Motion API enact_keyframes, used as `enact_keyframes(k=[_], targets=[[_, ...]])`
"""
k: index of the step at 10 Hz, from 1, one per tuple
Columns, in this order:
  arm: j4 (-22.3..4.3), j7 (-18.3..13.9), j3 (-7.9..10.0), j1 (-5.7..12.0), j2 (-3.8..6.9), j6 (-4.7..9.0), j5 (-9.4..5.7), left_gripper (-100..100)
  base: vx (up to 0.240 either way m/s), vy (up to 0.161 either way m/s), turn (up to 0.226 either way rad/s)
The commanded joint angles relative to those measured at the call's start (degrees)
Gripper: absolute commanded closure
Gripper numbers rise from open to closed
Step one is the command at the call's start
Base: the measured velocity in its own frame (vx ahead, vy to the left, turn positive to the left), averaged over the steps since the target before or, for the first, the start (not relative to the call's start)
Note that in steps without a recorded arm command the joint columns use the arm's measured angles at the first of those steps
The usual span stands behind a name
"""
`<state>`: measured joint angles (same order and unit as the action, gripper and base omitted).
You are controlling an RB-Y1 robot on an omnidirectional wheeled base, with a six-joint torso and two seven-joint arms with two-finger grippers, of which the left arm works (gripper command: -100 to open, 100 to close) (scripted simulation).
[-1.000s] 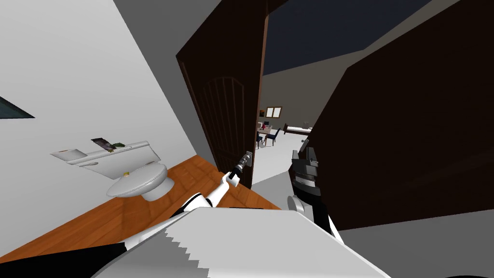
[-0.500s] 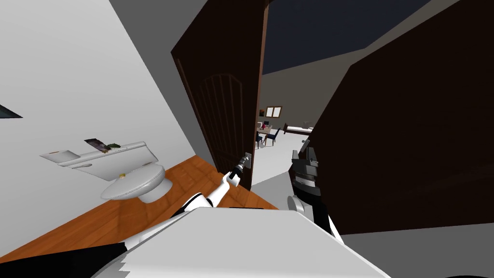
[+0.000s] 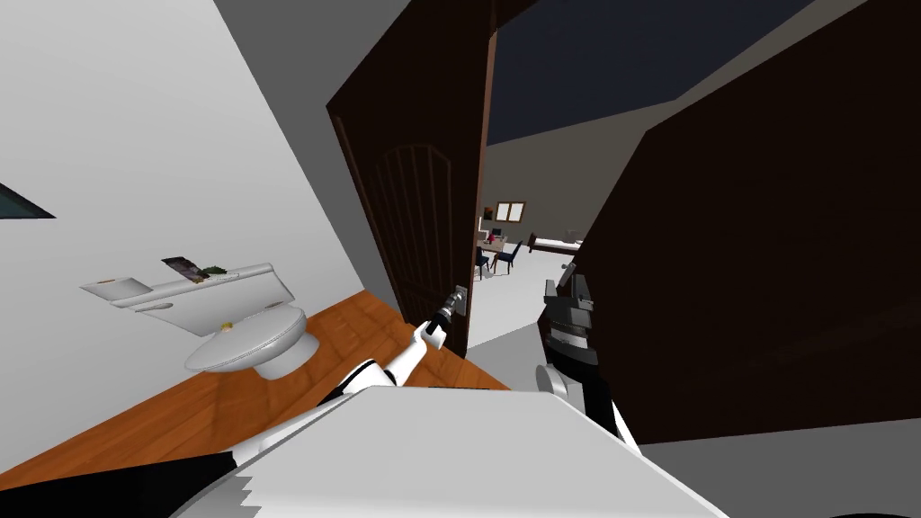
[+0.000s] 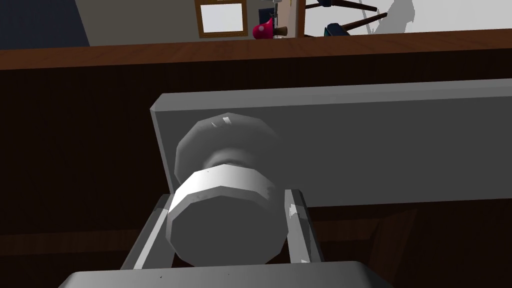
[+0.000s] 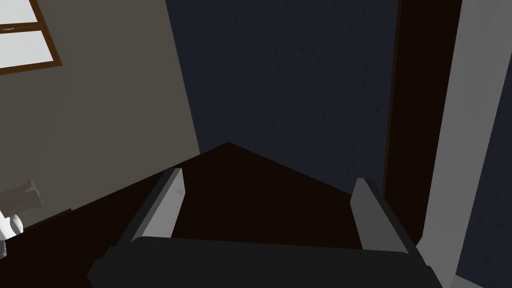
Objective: Push the door open
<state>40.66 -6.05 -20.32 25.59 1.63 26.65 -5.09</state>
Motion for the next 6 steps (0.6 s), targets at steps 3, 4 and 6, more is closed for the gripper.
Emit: enact_keyframes(k=[3, 4, 6], targets=[[1.0, 0.75, 1.88, -0.02, 1.21, -0.34, -0.34, 100, 0.153, -0.143, 0.043], [0.88, 0.99, 2.61, 0.02, 1.54, -0.35, -0.49, 100, 0.145, -0.148, 0.023], [0.6, 1.55, 4.28, 0.11, 2.18, -0.38, -0.83, 100, 0.191, -0.168, 0.08]])
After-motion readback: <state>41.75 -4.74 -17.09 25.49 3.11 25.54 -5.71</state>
